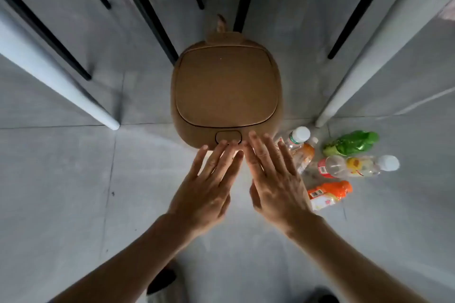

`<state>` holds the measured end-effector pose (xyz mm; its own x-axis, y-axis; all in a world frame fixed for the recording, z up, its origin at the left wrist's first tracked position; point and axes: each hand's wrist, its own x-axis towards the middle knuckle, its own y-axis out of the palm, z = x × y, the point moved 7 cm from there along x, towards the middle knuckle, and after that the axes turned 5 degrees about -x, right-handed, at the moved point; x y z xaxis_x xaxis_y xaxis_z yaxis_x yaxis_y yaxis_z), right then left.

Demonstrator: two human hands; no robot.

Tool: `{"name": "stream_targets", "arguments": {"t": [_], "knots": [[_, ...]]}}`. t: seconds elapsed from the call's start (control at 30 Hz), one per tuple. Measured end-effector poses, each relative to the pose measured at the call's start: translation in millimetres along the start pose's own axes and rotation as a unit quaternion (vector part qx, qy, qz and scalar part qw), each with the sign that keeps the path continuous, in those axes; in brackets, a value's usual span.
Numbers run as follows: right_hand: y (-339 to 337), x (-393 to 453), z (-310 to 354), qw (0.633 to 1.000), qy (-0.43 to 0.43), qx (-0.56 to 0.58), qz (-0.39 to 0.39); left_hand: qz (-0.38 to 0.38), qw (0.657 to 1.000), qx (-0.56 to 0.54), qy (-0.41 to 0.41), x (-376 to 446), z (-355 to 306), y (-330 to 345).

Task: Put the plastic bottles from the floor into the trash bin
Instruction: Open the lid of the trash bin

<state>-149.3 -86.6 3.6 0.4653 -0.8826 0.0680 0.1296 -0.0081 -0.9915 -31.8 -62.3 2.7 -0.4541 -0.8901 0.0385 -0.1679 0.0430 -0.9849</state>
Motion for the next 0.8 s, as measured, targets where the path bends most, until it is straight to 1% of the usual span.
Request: {"name": "stream_targets", "arguments": {"t": [0.1,0.23,0.3,0.37,0.43,0.5,0.57,0.63,0.67,0.73,0.8], "knots": [[20.9,6.3,1.6,0.996,-0.074,-0.037,-0.039,-0.029,0.998,0.042,0.030,2.0,9.0,17.7],[40.6,1.5,-2.8,0.988,-0.100,-0.085,-0.083,-0.091,0.982,0.123,0.114,2.9,15.1,33.0],[46.0,-0.3,-6.7,0.982,-0.117,-0.106,-0.102,-0.131,0.974,0.147,0.115,2.1,15.9,41.2],[48.4,2.6,-10.1,0.974,-0.144,-0.120,-0.124,-0.160,0.974,0.126,0.099,3.6,15.0,46.4],[50.6,3.4,-14.1,0.965,-0.170,-0.134,-0.151,-0.187,0.970,0.123,0.099,5.2,14.2,48.0],[47.3,4.4,-19.4,0.959,-0.191,-0.126,-0.168,-0.197,0.966,0.135,0.100,7.0,15.2,44.7],[41.1,7.0,-24.3,0.955,-0.218,-0.097,-0.174,-0.188,0.965,0.152,0.106,12.8,13.5,40.2],[30.5,6.5,-33.0,0.949,-0.241,-0.067,-0.192,-0.181,0.958,0.170,0.144,19.9,-2.7,34.0],[23.8,4.8,-42.0,0.948,-0.237,-0.055,-0.205,-0.183,0.954,0.168,0.168,25.4,-14.9,28.7],[12.0,1.0,-67.4,0.956,-0.182,-0.049,-0.225,-0.175,0.953,0.143,0.203,41.3,-41.7,18.9],[9.7,-13.1,-109.7,0.972,-0.057,-0.061,-0.218,-0.143,0.956,0.081,0.245,65.9,-77.4,20.8]]}}
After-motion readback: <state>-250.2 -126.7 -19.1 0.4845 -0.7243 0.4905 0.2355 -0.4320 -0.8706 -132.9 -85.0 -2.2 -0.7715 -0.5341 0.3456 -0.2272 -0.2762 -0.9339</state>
